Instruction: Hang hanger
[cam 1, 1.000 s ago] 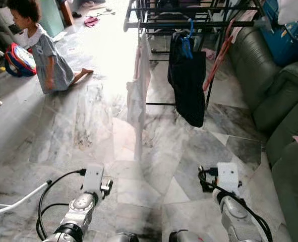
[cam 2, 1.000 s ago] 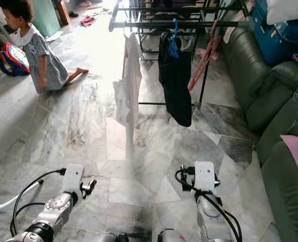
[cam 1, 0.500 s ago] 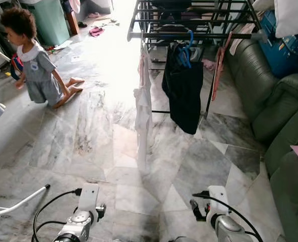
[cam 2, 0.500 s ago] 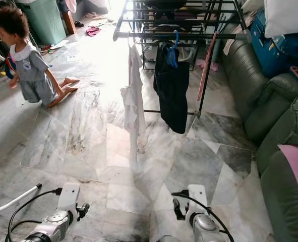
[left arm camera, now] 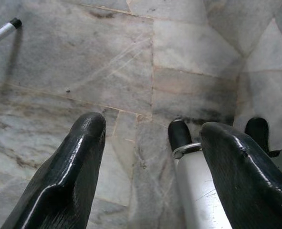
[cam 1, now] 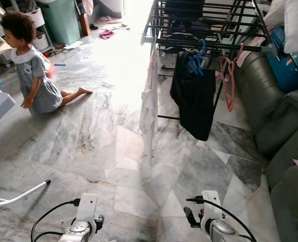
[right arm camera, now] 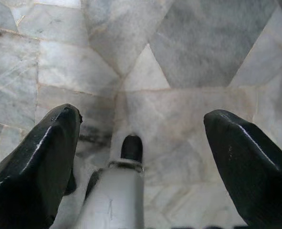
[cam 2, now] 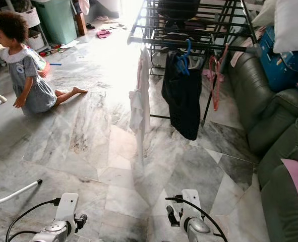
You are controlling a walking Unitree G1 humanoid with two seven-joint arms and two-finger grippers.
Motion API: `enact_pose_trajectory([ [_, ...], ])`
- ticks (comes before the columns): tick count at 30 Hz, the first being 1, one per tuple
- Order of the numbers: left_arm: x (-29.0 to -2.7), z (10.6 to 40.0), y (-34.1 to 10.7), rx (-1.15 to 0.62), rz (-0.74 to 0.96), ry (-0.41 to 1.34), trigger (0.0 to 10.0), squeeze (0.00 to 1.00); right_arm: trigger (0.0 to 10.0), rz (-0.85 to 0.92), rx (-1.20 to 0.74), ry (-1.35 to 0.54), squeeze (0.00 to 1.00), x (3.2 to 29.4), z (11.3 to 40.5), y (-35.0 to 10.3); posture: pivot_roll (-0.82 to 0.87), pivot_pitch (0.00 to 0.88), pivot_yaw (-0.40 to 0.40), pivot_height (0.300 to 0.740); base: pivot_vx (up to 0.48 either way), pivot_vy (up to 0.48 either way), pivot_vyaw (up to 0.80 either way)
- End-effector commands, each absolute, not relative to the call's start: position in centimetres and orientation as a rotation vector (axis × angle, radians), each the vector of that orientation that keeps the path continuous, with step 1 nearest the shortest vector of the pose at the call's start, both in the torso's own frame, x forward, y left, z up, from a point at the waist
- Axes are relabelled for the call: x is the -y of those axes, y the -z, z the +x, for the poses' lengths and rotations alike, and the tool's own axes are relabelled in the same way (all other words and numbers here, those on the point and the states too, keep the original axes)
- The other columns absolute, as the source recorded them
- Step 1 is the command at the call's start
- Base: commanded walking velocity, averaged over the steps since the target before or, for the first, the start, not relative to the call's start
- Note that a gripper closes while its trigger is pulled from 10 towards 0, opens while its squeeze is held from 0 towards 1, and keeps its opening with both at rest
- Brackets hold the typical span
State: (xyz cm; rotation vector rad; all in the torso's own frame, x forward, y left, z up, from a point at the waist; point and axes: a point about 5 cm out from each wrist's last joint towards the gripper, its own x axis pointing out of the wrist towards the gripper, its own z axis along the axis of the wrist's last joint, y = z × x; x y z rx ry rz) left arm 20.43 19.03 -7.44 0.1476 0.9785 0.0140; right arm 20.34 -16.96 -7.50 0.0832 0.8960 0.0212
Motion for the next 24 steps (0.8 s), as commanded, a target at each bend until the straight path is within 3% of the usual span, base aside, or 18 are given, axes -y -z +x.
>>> enact_pose_trajectory([
  [1,-19.5,20.8,7.2,-0.976,0.194,-0.02,10.0,0.0,10.0,0.096,-0.953,0.007,0.0,17.4,18.6,8.4,-0.06,0.039,0.001,0.74,0.0,0.0,0.0],
  [7,-19.4,20.3,7.4,-0.979,0.21,-0.015,10.0,0.0,10.0,0.104,-0.978,0.044,0.0,18.0,17.5,8.9,-0.07,0.042,0.019,0.74,0.0,0.0,0.0],
  [24,-19.1,19.3,8.1,-1.049,0.225,-0.009,10.0,0.0,10.0,0.111,-0.954,0.076,0.0,18.3,17.8,8.7,-0.06,0.048,0.03,0.74,0.0,0.0,0.0],
])
